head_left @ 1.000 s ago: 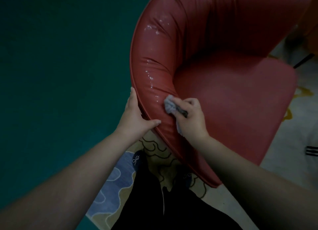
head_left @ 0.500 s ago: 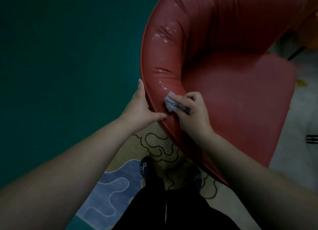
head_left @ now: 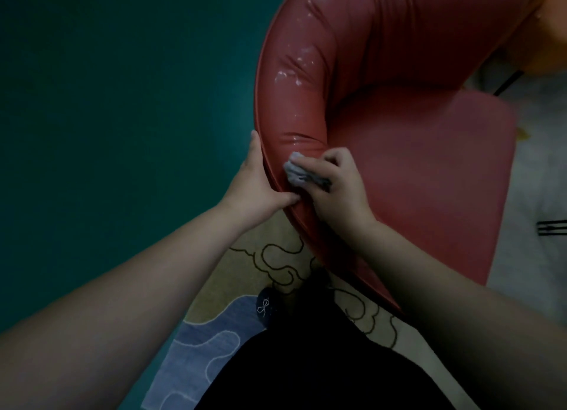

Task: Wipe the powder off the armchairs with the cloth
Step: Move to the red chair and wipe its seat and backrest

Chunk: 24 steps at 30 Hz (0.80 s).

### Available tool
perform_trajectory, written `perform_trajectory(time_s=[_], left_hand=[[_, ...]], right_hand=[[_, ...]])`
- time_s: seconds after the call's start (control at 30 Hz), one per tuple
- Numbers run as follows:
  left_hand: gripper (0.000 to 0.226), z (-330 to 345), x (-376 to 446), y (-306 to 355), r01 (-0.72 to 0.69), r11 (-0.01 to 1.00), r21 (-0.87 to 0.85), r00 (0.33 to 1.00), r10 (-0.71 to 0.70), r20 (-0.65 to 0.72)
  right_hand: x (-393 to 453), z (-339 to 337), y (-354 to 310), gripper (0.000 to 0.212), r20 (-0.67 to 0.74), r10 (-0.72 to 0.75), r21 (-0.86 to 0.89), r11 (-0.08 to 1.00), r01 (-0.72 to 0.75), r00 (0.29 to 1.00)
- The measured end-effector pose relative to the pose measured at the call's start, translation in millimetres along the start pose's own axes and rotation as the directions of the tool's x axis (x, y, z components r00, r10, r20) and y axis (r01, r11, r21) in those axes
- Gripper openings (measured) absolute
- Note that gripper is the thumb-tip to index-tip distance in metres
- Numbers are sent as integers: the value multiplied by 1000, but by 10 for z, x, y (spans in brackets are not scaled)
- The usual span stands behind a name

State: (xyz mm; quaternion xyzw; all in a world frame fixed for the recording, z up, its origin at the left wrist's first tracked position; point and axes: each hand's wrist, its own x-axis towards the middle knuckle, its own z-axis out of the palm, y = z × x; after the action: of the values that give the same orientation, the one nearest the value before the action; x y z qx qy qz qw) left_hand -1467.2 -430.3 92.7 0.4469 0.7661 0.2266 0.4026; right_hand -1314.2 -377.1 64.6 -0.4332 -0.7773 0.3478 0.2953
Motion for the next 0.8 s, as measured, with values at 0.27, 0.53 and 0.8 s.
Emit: perform_trajectory(time_s=[0.27,0.53,0.8], left_hand=[[136,-139,218,21,4,1000,-16,999,-3,32],[138,-274,462,124,4,1000,-6,1000,-4,18],[139,-316,550,164,9,1000,14,1000,-9,24]], right_hand=[[366,-9,318,37,-154,319,88,947,-308,935],[824,134,107,42,-21,120,186,976,-114,993],[613,57,152,36,69,-120,55,992,116,990]])
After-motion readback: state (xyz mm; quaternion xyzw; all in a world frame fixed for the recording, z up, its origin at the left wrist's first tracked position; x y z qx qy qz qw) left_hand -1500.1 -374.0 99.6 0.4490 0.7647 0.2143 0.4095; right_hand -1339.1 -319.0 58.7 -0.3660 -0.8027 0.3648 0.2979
